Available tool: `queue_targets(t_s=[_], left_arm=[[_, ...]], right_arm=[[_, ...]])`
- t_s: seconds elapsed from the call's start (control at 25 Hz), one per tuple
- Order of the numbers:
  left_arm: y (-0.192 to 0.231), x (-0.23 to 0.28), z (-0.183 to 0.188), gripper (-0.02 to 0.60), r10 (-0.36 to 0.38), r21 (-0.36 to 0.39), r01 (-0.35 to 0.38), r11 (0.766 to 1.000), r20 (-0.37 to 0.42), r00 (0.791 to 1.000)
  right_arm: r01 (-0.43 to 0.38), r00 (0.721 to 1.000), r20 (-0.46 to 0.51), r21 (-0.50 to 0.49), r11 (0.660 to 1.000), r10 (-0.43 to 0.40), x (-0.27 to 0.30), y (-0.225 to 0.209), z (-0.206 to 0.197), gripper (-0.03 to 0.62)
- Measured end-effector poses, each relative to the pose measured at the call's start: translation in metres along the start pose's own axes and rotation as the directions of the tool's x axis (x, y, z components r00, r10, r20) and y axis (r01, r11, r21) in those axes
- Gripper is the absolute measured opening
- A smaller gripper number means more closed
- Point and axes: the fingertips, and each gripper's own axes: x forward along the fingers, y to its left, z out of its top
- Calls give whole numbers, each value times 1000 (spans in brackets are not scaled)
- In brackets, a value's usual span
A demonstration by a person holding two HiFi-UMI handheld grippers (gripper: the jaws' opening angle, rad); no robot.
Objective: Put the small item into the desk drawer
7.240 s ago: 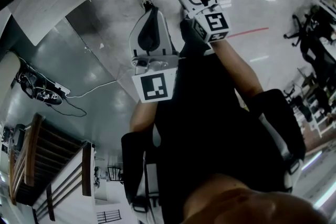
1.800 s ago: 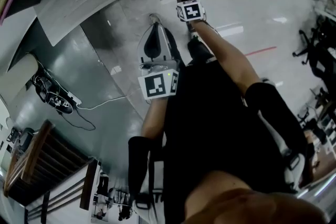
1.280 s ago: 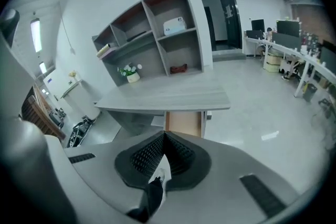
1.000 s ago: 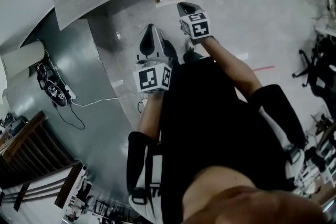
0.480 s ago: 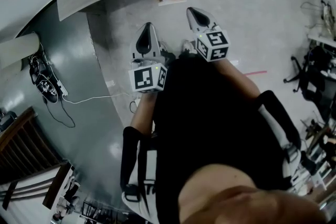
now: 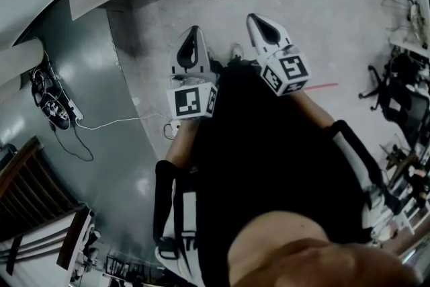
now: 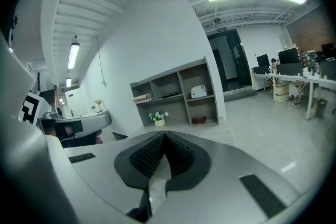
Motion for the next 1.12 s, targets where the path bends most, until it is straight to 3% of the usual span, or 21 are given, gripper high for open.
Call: queue_targets(t_s=[0.2,0.72,0.92,1.12], left_arm=[[4,3,11,-15,6,-32,-5,999,35,999],[8,2,3,-15,-15,14,15,1000,4,1000],[7,4,11,-15,-9,-16,9,1000,39,999],[6,3,8,-15,-22,22,21,1000,28,999]], right_arm=[[5,1000,-1,3,1000,-5,7,2,0,0],[1,1000,-11,-7,1000,-1,10,8,-3,-2],[-3,1000,-11,-14,1000,2,12,8,-4,-2],[-7,1000,-7,-14,1000,7,13,9,-4,-2]])
